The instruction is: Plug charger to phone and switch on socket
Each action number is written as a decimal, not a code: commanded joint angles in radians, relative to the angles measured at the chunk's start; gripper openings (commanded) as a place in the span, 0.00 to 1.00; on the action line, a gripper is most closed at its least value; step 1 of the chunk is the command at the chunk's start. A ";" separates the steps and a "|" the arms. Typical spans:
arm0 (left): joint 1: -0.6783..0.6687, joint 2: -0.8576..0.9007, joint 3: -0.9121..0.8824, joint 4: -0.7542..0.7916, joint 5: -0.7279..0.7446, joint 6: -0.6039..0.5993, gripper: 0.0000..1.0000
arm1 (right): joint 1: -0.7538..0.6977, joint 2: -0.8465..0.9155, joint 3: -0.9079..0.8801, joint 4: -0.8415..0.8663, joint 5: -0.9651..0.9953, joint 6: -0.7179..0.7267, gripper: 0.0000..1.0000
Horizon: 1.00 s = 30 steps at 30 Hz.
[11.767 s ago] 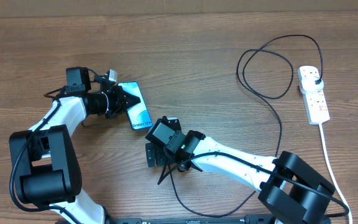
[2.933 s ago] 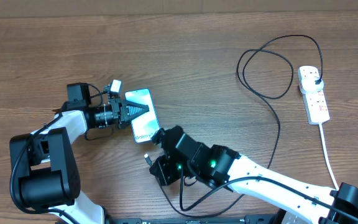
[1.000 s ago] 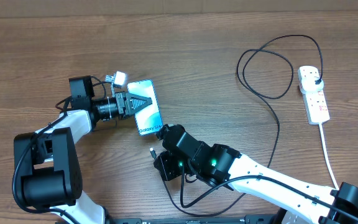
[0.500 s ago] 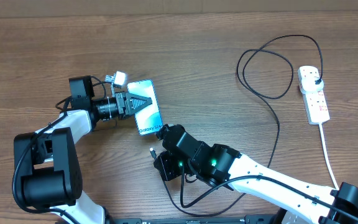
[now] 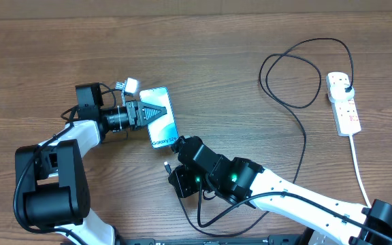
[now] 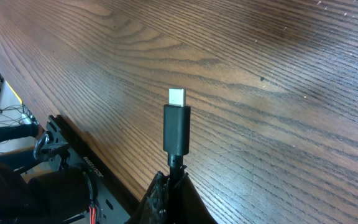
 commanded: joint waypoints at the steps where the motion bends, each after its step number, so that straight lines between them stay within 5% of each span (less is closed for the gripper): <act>1: -0.006 -0.032 0.001 0.007 0.050 0.023 0.04 | -0.005 0.002 -0.013 0.003 0.019 0.000 0.04; 30: -0.006 -0.032 0.001 0.007 0.058 0.049 0.04 | -0.005 0.002 -0.013 0.003 0.058 0.000 0.04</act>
